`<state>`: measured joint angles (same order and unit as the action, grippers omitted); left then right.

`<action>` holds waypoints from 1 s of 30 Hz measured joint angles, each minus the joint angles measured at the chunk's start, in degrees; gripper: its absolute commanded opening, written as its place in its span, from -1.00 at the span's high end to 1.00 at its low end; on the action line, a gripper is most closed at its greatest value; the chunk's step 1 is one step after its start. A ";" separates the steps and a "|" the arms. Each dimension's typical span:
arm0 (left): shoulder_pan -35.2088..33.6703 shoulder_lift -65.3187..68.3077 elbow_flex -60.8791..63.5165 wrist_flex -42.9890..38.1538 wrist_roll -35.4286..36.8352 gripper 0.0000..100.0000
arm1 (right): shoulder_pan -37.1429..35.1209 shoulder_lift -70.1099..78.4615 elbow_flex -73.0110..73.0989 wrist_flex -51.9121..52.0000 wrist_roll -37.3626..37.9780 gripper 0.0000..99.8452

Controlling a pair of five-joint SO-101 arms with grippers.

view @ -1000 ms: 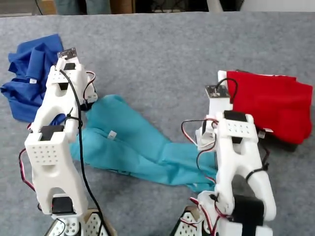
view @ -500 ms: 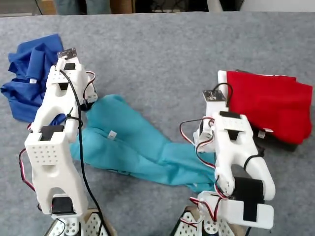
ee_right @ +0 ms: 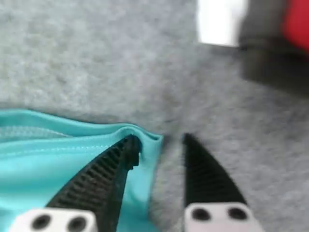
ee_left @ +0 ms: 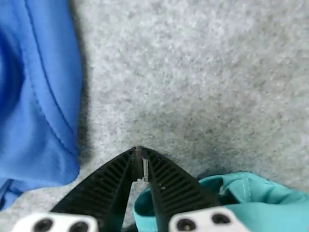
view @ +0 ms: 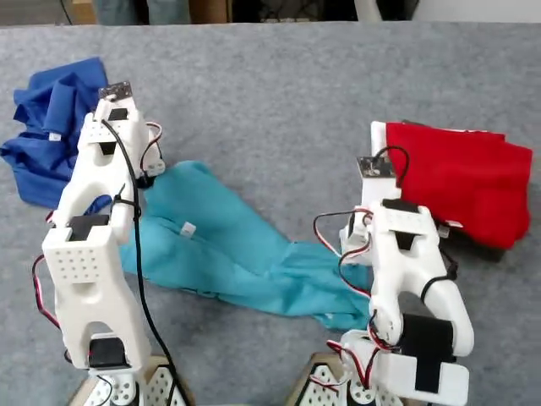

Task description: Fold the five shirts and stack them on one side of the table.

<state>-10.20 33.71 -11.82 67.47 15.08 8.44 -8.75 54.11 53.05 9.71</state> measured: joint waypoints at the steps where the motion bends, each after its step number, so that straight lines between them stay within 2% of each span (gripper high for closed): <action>1: -0.26 0.00 0.00 -0.18 0.00 0.94 | 0.35 0.00 0.00 -0.18 0.00 0.92; 10: -0.44 0.00 0.00 -0.35 -0.09 0.94 | 2.11 0.09 -2.81 3.96 0.00 0.92; 15: -0.44 0.26 -0.53 2.11 -0.26 0.94 | 2.11 0.88 -5.01 6.77 0.00 0.92; 21: -0.79 2.73 -2.81 7.91 -0.09 0.94 | 1.67 1.05 -12.57 14.86 2.02 0.92; 30: -0.79 13.63 -14.77 22.68 -0.70 0.94 | 1.67 1.05 -21.45 19.96 4.31 0.93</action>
<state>-10.99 47.34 -26.59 90.15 14.37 10.11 -7.69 32.66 73.01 14.02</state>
